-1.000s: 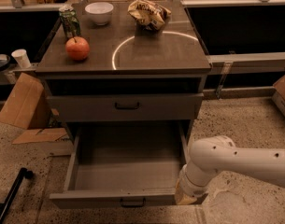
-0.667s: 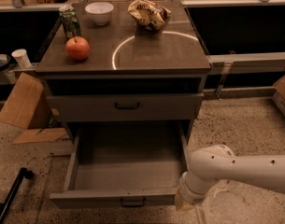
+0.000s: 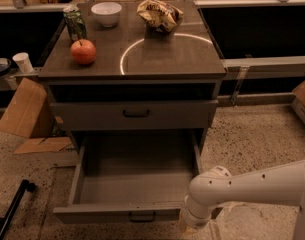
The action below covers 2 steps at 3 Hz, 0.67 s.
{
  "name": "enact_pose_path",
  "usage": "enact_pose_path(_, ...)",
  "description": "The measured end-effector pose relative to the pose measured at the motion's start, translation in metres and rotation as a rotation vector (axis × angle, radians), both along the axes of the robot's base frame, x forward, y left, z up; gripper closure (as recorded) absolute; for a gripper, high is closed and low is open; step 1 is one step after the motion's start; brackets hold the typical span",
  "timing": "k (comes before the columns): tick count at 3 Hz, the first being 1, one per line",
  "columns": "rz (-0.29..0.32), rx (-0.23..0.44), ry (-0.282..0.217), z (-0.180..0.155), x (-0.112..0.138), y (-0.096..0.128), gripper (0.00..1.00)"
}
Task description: Close middle drawer
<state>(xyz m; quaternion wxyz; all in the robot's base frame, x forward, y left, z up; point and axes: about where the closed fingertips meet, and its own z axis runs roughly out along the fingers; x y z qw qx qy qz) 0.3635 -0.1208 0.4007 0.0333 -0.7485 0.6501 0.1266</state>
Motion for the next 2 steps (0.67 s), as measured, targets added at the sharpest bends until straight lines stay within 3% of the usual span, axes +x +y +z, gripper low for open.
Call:
enact_pose_path(1, 0.006, 0.017, -0.006, -0.0073, 0.0025, 0.0108, 0.81)
enact_pose_path(2, 0.006, 0.017, -0.006, -0.0073, 0.0025, 0.0108, 0.5)
